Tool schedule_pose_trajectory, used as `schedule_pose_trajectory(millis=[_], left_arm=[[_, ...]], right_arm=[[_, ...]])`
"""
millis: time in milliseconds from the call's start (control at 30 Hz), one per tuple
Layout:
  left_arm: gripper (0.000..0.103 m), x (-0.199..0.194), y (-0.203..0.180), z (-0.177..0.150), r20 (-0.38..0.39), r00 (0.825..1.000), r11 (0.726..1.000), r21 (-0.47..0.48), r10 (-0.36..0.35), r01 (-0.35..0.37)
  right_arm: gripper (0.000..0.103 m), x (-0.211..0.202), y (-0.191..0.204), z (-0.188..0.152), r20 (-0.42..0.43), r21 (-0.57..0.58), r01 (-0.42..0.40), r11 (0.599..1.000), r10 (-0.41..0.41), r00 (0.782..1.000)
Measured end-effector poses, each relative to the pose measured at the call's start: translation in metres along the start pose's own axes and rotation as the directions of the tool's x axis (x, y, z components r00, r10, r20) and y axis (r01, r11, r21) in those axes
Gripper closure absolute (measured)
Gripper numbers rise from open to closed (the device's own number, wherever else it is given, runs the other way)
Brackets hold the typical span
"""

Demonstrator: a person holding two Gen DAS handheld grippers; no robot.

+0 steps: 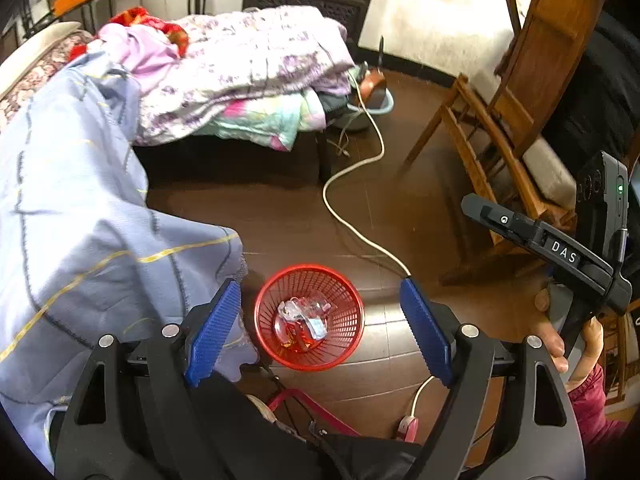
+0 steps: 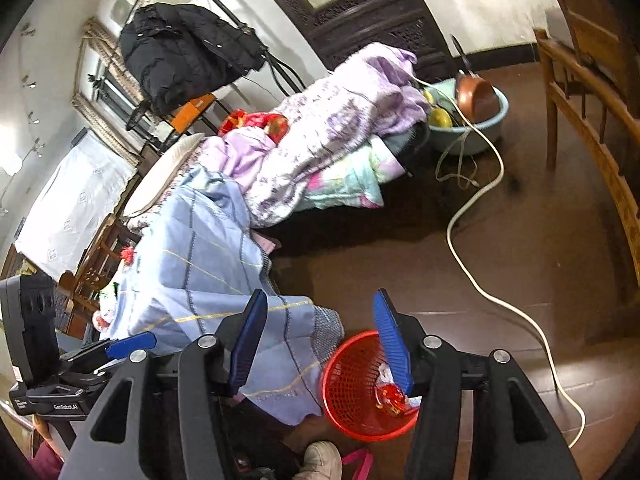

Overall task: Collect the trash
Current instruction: 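Move both open tools back over the remaining trash on the table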

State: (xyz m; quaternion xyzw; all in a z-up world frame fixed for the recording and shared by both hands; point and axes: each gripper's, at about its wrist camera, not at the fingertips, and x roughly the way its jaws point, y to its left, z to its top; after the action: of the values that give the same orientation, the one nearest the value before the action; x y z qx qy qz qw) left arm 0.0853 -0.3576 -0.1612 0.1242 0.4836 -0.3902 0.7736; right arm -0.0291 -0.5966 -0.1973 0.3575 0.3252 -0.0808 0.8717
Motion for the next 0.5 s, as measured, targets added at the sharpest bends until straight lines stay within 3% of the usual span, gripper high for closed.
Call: schedule_pose_trajectory(millis=[333, 500], left_arm=[[0.022, -0.079, 0.018, -0.016, 0.154, 0.987, 0.999, -0.042, 0.040, -0.034], [0.019, -0.123, 0.028, -0.028, 0.243, 0.967, 0.996, -0.073, 0.069, -0.053]], right_arm=[[0.037, -0.040, 0.075, 0.010, 0.078, -0.162, -0.034, 0.986, 0.047, 0.996], [0.020, -0.062, 0.111, 0.009, 0.106, -0.220, -0.040, 0.975, 0.065, 0.992]])
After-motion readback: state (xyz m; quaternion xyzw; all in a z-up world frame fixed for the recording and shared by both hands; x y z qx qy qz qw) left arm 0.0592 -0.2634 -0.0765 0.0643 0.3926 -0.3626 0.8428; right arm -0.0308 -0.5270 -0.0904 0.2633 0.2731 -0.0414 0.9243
